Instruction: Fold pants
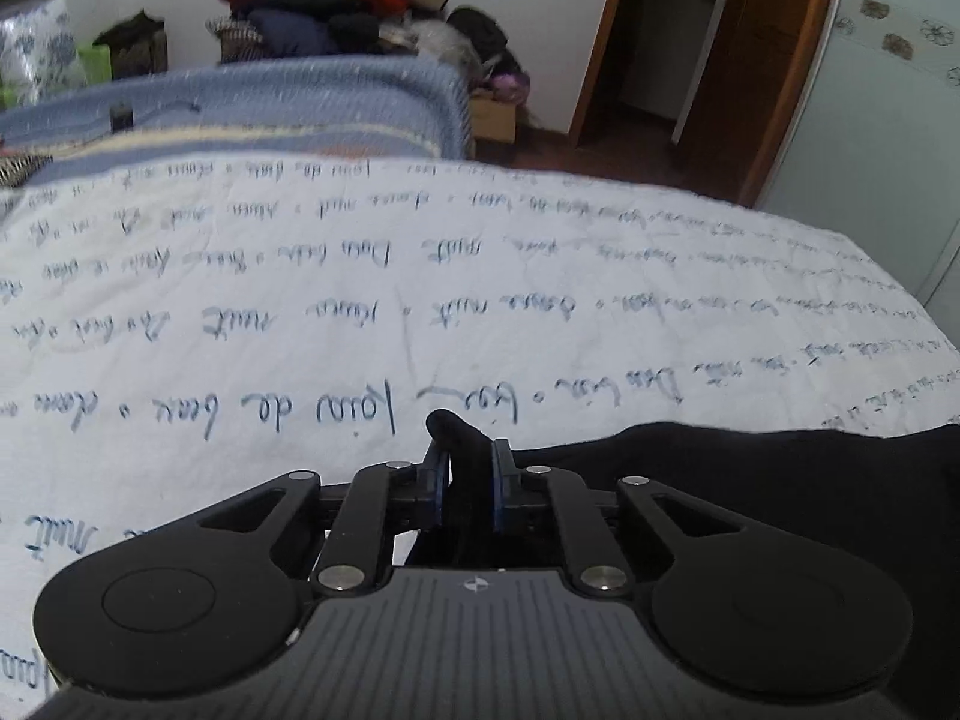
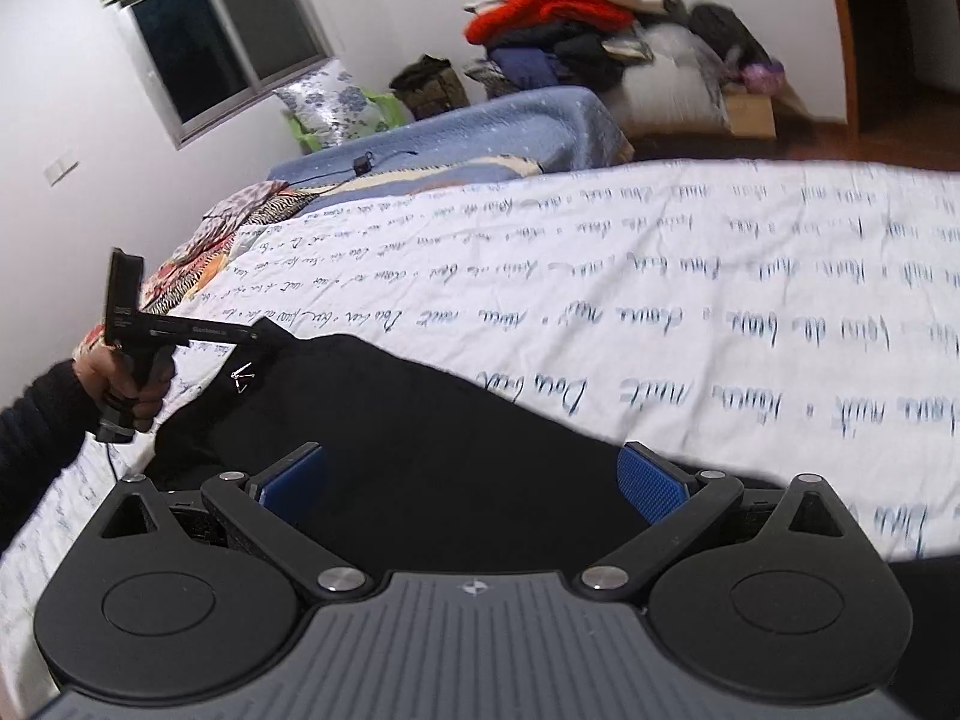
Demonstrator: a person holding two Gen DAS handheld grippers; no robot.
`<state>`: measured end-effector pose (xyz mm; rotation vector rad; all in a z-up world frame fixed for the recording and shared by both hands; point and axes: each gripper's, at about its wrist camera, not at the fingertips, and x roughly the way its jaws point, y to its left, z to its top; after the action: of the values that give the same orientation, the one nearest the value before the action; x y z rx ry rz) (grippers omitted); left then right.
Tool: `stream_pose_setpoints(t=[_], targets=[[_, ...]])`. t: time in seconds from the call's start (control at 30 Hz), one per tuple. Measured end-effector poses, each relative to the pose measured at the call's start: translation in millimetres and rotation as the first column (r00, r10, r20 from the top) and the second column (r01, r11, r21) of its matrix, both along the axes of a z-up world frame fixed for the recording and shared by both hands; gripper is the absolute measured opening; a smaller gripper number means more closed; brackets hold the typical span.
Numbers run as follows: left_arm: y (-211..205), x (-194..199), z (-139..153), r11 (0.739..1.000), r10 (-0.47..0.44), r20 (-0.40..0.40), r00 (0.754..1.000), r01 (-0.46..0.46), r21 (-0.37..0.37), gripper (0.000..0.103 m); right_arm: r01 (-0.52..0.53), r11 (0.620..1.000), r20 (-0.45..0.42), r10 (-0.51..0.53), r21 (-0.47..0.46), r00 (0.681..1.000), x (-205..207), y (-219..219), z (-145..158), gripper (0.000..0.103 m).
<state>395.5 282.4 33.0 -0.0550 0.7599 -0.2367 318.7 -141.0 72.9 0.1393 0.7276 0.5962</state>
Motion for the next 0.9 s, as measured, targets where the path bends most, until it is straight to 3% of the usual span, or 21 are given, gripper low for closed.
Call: stream_pose_setpoints(t=[0.1,0.2,0.37,0.53,0.7,0.77,0.8,0.83,0.9], targets=[[0.9,-20.9,19.4,1.0,0.008,0.086,0.996,-0.006,-0.027,0.012,-0.084,0.991,0.059,0.091,-0.109,0.994,7.3,3.7,-1.6,0.103],[-9.3,-47.5,37.6,0.999,-0.005,0.201,0.979,0.012,-0.033,0.009,-0.137,0.969,0.06,0.153,-0.205,0.986,20.2,9.2,-7.0,0.103],[-31.4,-101.5,63.1,0.998,-0.02,0.412,0.911,0.041,-0.041,0.008,-0.201,0.94,0.016,0.214,-0.274,0.977,43.5,15.8,-17.0,0.103],[-25.1,-134.5,76.1,0.989,-0.025,0.492,0.87,0.092,-0.114,0.008,-0.271,0.911,-0.074,0.261,-0.311,0.963,67.0,24.2,-33.0,0.103],[-11.4,-152.2,78.0,0.979,-0.005,0.546,0.838,0.114,-0.166,0.008,-0.339,0.893,-0.151,0.306,-0.297,0.94,84.2,32.8,-48.1,0.103],[-5.6,-155.3,75.8,0.973,0.005,0.549,0.836,0.122,-0.194,0.008,-0.357,0.898,-0.182,0.318,-0.256,0.931,91.4,32.0,-49.6,0.102],[-3.5,-156.9,74.9,0.971,0.01,0.548,0.837,0.123,-0.204,0.008,-0.365,0.906,-0.204,0.324,-0.215,0.924,95.8,29.9,-49.9,0.089],[-2.4,-157.9,74.1,0.97,0.011,0.546,0.838,0.123,-0.209,0.008,-0.375,0.91,-0.227,0.333,-0.176,0.915,99.8,28.3,-49.6,0.058],[-1.0,-161.6,72.3,0.972,0.017,0.541,0.841,0.112,-0.205,0.008,-0.37,0.918,-0.253,0.327,-0.145,0.911,104.0,26.6,-47.8,0.031]])
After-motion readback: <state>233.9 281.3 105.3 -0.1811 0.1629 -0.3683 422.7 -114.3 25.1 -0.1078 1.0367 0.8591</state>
